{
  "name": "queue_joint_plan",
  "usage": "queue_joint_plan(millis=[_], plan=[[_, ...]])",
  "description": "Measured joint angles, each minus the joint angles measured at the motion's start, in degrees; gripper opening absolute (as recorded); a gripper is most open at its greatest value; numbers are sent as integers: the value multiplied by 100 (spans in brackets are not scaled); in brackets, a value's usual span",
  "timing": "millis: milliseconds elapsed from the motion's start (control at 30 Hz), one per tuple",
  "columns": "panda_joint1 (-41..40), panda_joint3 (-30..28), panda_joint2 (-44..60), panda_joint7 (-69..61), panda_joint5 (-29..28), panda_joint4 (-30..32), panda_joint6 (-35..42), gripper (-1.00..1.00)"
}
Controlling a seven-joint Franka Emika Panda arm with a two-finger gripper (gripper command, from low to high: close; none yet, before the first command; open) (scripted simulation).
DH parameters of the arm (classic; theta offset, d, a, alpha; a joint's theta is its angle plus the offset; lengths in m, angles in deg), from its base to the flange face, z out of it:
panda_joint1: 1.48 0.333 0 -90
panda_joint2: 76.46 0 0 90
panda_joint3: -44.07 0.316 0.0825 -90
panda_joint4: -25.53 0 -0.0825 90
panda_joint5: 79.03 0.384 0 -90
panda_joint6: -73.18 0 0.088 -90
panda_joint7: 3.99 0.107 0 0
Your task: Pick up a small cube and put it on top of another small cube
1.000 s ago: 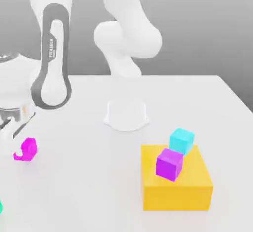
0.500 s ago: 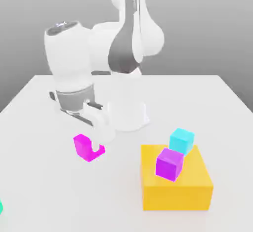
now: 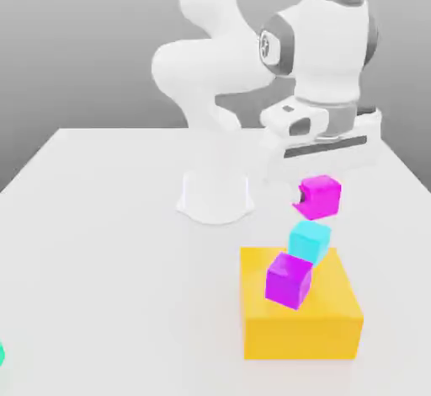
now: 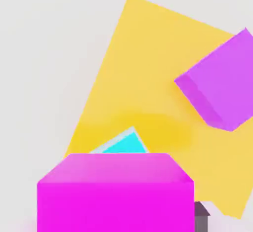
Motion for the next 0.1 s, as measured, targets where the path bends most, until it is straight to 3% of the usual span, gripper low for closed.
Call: queue_joint_plan(millis=[100], plan=[[0, 0, 0, 0, 0, 0, 0, 100]])
